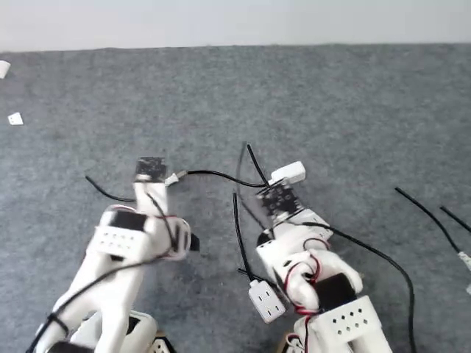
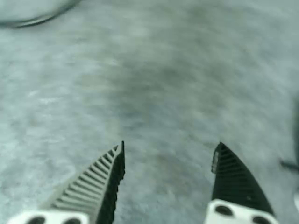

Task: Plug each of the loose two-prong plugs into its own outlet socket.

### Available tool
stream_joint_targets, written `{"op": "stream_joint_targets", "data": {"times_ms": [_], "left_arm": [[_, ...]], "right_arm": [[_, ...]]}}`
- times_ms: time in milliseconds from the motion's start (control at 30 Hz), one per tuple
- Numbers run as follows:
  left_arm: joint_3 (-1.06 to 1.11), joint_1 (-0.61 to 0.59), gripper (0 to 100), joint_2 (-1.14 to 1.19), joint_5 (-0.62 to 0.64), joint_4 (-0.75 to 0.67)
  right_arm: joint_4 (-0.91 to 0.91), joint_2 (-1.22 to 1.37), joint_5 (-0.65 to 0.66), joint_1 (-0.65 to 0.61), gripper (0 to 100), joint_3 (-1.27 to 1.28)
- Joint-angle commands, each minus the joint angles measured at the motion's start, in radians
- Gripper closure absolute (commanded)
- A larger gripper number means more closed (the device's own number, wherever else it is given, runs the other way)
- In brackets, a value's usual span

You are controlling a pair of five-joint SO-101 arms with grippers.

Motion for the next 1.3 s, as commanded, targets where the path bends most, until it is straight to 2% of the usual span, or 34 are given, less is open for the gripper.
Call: {"op": "stream_joint_targets", "data": {"times_ms": [0,100,200,400,533,600,767,833,900,967,1067,1167,1267], "left_arm": [[0.048,0.216,71,-0.129,-0.028,0.018],[0.054,0.315,71,-0.17,0.009,-0.014],[0.008,0.322,71,-0.087,0.087,-0.089],[-0.239,0.319,71,0.351,0.241,-0.163],[-0.403,0.328,71,0.586,0.261,-0.141],[-0.456,0.327,71,0.614,0.261,-0.106],[-0.461,0.327,72,0.631,0.279,-0.126],[-0.447,0.327,73,0.638,0.35,-0.161],[-0.437,0.328,80,0.664,0.416,-0.189],[-0.461,0.334,87,0.677,0.368,-0.152],[-0.513,0.345,89,0.678,0.313,-0.064],[-0.513,0.348,98,0.663,0.295,-0.098],[-0.513,0.338,99,0.657,0.292,-0.109]], "right_arm": [[-0.015,-0.01,-0.028,0.085,99.1,-0.063],[-0.015,-0.01,-0.032,0.14,99.1,-0.063],[-0.015,-0.01,-0.032,0.186,99.1,-0.063],[-0.015,-0.01,-0.034,0.202,99.1,-0.068],[-0.015,-0.01,-0.034,0.202,99.1,-0.068],[-0.015,-0.012,-0.032,0.202,99.1,-0.068],[-0.015,-0.012,-0.032,0.202,99.1,-0.068],[-0.015,-0.012,-0.032,0.202,99.0,-0.068],[-0.015,-0.012,-0.034,0.202,99.0,-0.068],[-0.015,-0.012,-0.034,0.202,99.0,-0.068],[-0.016,-0.012,-0.034,0.202,99.0,-0.068],[-0.016,-0.012,-0.034,0.202,99.0,-0.068],[-0.016,-0.012,-0.034,0.202,99.0,-0.068]]}}
